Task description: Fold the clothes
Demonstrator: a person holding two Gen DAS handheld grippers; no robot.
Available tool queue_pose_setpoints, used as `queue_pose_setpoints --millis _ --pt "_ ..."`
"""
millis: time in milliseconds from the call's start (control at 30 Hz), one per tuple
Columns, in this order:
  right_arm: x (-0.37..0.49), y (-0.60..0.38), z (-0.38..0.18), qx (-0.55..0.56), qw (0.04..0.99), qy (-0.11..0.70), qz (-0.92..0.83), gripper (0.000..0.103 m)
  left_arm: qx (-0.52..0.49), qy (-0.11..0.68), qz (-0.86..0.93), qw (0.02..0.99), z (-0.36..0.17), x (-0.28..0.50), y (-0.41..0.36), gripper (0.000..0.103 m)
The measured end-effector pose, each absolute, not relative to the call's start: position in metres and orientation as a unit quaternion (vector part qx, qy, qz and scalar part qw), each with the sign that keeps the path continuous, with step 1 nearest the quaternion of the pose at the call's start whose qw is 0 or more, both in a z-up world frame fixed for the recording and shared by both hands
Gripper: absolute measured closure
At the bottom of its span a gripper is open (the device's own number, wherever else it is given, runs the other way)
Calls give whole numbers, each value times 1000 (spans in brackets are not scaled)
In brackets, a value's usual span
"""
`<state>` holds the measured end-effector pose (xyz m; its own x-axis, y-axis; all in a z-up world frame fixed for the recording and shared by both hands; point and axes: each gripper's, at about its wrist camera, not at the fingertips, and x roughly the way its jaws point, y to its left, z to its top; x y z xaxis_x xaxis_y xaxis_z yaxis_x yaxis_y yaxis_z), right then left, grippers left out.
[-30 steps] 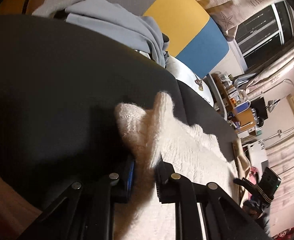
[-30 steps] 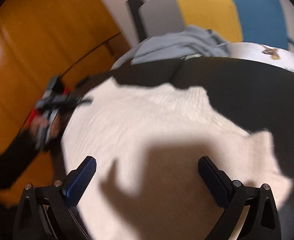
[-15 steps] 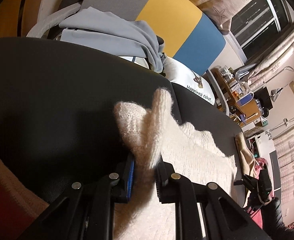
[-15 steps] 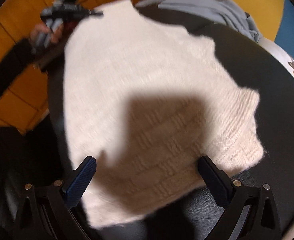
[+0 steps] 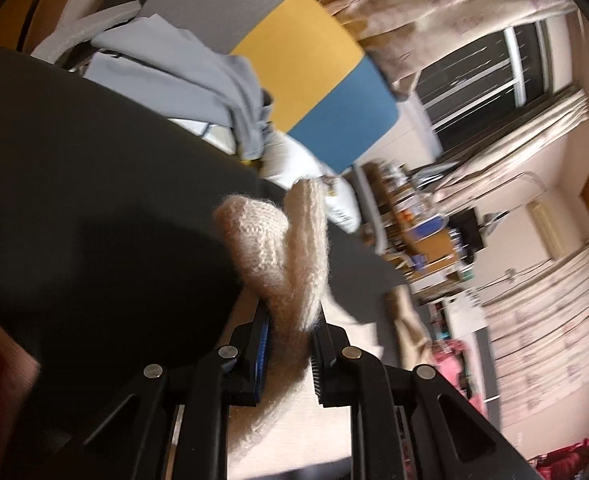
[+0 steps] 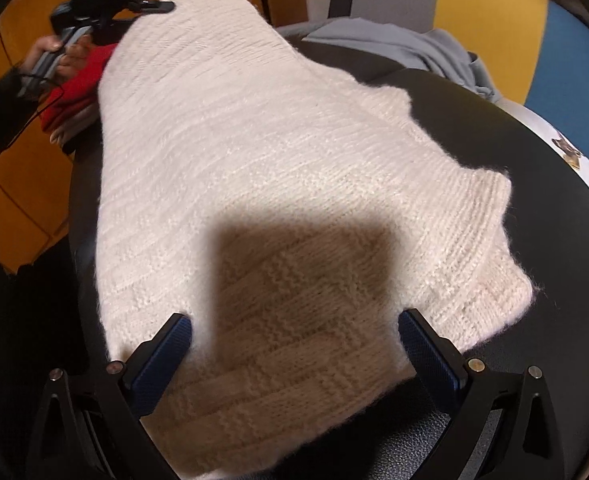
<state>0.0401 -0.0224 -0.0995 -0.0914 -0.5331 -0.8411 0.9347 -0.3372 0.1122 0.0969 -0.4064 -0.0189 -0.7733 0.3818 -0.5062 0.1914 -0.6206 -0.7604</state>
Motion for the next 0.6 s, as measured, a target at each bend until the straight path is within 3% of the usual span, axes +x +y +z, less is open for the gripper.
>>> queue_pose_setpoints --millis 367,400,433,500,600 --pt "52 -20 -100 400 517 189 -733 0 -301 -466 819 145 20 52 -306 89" --pt "52 -20 -99 397 517 184 -736 0 -302 -468 816 156 22 44 -292 93" --pt "55 -19 -98 395 516 179 -739 0 -298 -473 812 171 23 38 -281 103" --pt "64 -20 -95 391 515 172 -743 0 -291 -481 803 197 25 25 -259 103" --pt "62 -23 -96 389 515 166 -745 0 -331 -430 820 182 23 -2 -216 103"
